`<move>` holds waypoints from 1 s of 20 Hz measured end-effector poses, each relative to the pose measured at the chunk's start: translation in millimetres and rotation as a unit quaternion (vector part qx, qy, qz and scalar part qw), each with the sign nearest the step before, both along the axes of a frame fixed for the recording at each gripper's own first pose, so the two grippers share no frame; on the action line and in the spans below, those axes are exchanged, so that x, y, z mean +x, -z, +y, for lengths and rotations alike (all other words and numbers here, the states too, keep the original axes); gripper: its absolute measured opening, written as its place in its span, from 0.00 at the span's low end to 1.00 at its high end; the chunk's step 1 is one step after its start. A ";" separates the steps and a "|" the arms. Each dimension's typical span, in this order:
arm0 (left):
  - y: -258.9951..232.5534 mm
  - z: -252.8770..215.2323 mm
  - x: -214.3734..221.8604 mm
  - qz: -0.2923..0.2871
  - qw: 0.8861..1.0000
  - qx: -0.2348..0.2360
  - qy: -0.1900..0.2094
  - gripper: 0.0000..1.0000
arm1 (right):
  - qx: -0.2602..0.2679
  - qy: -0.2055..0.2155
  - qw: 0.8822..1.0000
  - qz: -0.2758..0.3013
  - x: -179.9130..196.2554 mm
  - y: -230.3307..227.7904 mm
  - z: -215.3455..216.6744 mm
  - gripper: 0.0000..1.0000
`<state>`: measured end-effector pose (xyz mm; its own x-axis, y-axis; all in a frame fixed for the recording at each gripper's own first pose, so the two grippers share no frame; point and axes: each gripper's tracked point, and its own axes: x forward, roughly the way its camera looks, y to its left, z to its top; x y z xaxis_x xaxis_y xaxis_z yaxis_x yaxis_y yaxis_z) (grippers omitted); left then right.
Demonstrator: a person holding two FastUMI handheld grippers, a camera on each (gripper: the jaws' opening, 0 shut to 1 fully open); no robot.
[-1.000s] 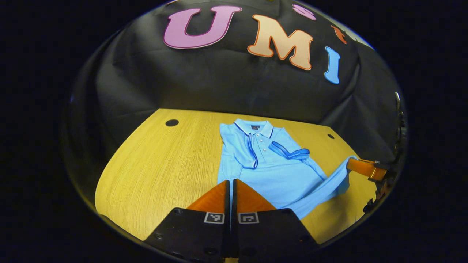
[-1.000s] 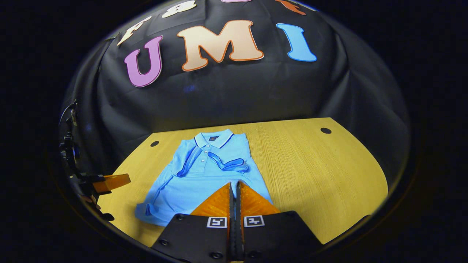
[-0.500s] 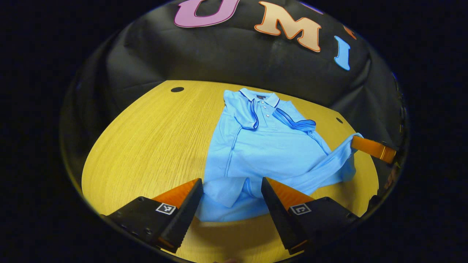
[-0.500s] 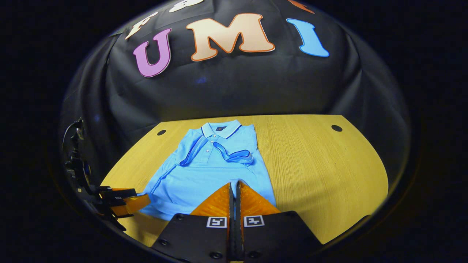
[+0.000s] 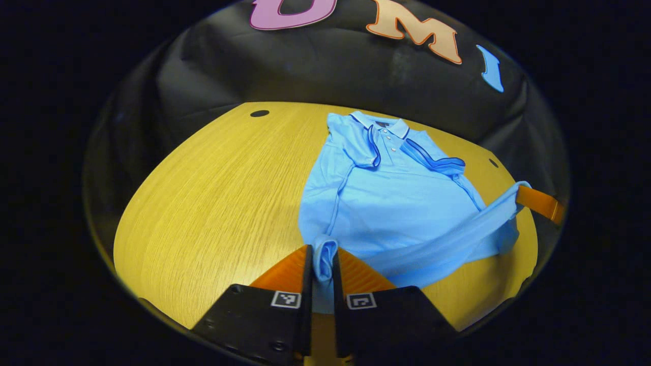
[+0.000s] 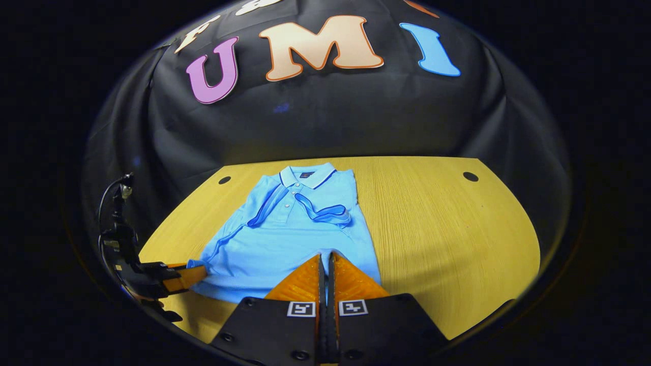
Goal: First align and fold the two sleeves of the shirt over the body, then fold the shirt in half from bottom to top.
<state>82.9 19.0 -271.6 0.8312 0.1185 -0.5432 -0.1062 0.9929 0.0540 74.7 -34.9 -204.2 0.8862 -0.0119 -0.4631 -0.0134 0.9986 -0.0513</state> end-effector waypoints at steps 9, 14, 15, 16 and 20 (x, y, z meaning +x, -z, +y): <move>-55.6 -6.7 9.7 -0.052 0.999 -0.009 0.013 0.00 | 0.020 0.008 1.000 -0.006 5.3 -7.4 1.8 0.00; -93.7 -16.0 32.3 -0.083 0.996 -0.004 0.027 0.00 | 0.018 0.006 0.999 -0.030 25.6 -29.9 1.9 0.02; -99.9 -18.1 38.9 -0.088 0.996 -0.002 0.031 0.00 | 0.016 0.003 0.999 -0.035 33.3 -35.2 2.0 0.02; -106.6 -19.7 44.9 -0.093 0.995 0.001 0.035 0.00 | 0.012 0.001 0.999 -0.040 42.8 -39.9 1.8 0.02; -127.7 -22.0 87.0 -0.106 0.994 -0.001 0.039 0.00 | 0.009 0.002 0.998 -0.057 92.8 -53.6 -3.1 0.02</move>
